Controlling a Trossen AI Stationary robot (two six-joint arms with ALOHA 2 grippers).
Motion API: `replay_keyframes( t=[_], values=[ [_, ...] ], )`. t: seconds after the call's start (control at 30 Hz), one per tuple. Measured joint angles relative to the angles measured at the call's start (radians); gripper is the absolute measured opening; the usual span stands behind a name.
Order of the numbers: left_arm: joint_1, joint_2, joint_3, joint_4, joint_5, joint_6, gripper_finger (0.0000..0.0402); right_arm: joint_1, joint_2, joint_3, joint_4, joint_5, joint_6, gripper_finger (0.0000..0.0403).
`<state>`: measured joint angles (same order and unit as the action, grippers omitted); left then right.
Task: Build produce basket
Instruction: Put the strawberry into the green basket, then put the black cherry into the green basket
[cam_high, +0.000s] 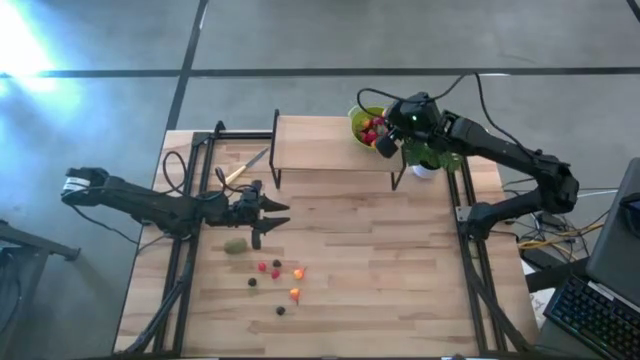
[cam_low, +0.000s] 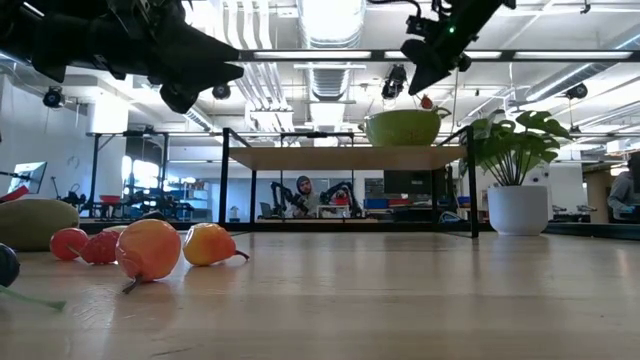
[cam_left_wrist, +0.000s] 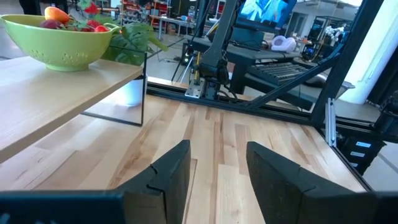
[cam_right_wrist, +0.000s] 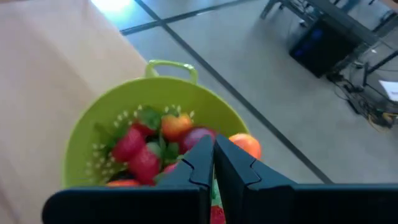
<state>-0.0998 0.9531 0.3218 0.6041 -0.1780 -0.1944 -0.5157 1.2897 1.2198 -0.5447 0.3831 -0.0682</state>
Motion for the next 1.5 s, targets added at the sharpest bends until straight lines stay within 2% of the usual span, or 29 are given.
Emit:
replay_keyframes(
  t=[0.17,0.43,0.77,1.13,1.33,1.5],
  values=[
    [0.000,0.000,0.000,0.002,0.000,0.001,0.0163,-0.040,0.035,0.000,0.060,-0.052,-0.019,0.0008],
    [0.000,0.000,0.000,0.002,0.000,0.002,0.0163,-0.089,0.095,0.000,0.070,-0.052,-0.041,0.0008],
    [0.000,0.000,0.000,0.002,-0.006,0.005,0.0163,-0.098,0.119,0.000,0.070,-0.052,-0.049,0.0012],
    [0.000,0.000,0.000,0.002,-0.006,0.005,0.0163,-0.093,0.079,0.000,0.062,-0.093,-0.041,0.0094],
    [0.000,0.000,0.000,0.002,-0.006,0.005,0.0163,-0.060,0.005,0.000,0.061,-0.234,-0.039,0.0128],
    [0.000,0.000,0.000,0.002,-0.006,0.005,0.0163,0.018,-0.062,-0.001,0.049,-0.271,-0.036,0.0142]
  ],
)
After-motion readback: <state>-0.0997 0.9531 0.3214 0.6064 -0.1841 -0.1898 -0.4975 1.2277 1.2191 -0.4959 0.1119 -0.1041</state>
